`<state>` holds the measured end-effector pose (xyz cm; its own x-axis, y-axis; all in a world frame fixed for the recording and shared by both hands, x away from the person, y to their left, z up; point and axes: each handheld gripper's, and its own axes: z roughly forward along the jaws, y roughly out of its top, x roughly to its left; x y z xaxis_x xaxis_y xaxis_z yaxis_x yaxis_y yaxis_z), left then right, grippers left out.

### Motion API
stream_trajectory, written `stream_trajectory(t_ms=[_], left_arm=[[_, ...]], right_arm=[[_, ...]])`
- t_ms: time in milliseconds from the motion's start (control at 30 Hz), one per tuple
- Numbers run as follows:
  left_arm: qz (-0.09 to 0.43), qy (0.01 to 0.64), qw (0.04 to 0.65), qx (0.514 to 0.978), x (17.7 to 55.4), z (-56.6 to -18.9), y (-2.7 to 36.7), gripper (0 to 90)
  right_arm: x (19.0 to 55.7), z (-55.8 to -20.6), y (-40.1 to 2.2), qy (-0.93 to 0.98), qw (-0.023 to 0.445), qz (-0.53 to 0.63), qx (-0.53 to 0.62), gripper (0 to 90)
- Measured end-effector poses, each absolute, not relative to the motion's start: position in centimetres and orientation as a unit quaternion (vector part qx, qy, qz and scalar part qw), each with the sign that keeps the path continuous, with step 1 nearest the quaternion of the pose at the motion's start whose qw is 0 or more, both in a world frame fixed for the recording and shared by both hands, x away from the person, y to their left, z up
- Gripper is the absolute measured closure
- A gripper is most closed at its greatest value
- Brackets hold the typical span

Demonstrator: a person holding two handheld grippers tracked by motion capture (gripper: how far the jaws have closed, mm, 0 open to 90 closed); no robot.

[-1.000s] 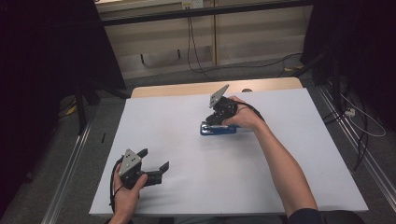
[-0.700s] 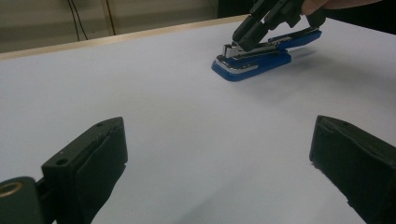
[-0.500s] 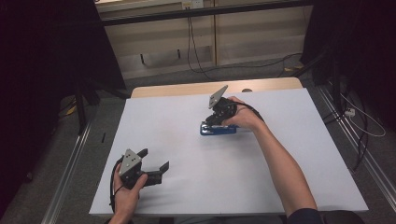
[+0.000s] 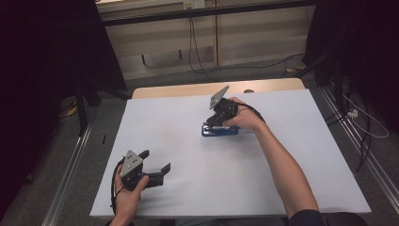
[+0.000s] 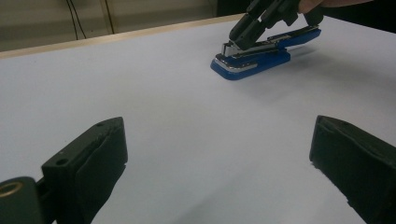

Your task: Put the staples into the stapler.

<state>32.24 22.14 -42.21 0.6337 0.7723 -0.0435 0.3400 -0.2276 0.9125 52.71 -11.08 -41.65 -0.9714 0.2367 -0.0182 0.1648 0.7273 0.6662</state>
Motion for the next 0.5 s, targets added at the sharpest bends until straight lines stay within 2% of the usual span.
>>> stream_trajectory(t_ms=[500], left_arm=[[0.217,0.368,0.499,0.754,32.23,-42.18,22.11,4.2]], right_arm=[[52.75,-41.65,-10.95,0.927,0.05,0.355,0.112,78.6]])
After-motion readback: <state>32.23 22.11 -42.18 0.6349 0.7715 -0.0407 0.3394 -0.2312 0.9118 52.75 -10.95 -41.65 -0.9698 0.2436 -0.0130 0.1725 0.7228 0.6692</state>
